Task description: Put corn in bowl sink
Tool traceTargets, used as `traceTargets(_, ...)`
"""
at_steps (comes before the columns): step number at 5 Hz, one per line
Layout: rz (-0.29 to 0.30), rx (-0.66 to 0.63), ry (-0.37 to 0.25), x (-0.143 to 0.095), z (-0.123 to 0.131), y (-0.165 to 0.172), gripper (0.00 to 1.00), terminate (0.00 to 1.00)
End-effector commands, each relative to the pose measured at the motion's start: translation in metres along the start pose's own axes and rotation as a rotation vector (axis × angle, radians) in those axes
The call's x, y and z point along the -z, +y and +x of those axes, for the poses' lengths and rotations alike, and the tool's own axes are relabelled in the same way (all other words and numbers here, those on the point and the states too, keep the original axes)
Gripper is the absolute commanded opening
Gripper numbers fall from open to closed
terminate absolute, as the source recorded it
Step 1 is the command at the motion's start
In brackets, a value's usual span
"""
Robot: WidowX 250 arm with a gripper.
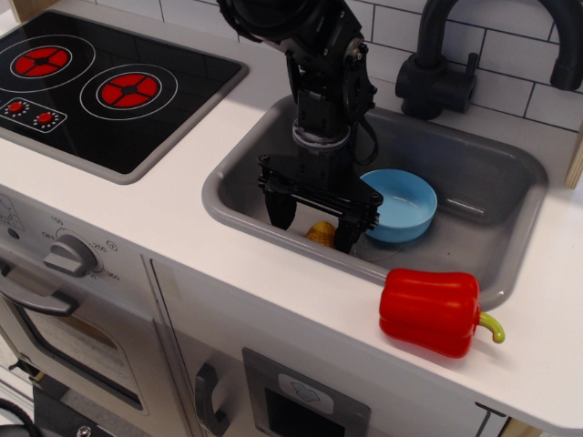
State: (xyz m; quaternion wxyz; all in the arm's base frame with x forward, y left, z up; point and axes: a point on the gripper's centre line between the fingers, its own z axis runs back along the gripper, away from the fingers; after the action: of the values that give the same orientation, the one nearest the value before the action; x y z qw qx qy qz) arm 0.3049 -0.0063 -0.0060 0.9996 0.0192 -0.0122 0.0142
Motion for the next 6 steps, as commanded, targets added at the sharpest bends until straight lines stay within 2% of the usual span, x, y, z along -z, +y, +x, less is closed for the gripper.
traceTargets(1, -0.006, 0.021, -0.03, -0.01, 0.008, -0.002, 0.0, 0.0)
traceTargets(2, -0.013, 0.016, -0.026, -0.014, 0.006, 0.0, 0.0, 0.0)
traceTargets(3, -0.046, -0.006, -0.032, -0.03, 0.005, 0.002, 0.0, 0.0)
traceTargets(4, -0.105, -0.018, -0.025, -0.055, 0.004, 0.001, 0.0, 0.0)
traceTargets(5, -0.114, -0.036, -0.066, -0.064, 0.01, -0.007, 0.0, 0.0)
traceTargets(6, -0.128, -0.062, -0.059, -0.072, 0.026, -0.013, 0.0, 0.0)
